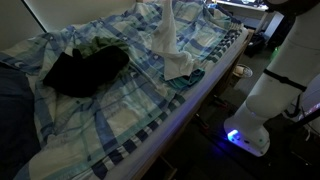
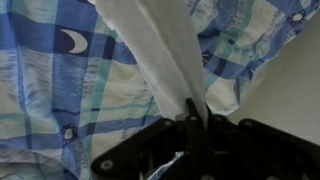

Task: Unravel the towel

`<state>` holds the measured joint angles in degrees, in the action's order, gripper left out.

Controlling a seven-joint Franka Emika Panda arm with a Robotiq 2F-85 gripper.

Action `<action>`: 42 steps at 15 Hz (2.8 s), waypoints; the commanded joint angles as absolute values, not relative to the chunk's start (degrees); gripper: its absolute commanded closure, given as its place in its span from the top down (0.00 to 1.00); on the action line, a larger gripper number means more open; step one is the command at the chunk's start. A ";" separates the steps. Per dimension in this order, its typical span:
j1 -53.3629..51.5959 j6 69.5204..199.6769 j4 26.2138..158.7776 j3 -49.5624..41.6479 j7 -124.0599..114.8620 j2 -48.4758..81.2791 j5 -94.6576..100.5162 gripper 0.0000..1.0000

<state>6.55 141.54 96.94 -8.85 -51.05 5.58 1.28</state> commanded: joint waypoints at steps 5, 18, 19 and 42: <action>6.17 140.30 94.71 -9.26 -52.69 7.25 1.26 0.30; -2.25 130.28 103.23 -1.34 -51.97 1.50 4.60 1.00; -2.59 128.85 103.92 -0.74 -51.96 1.36 4.53 1.00; -3.40 121.42 121.16 1.26 -24.49 2.77 6.07 1.00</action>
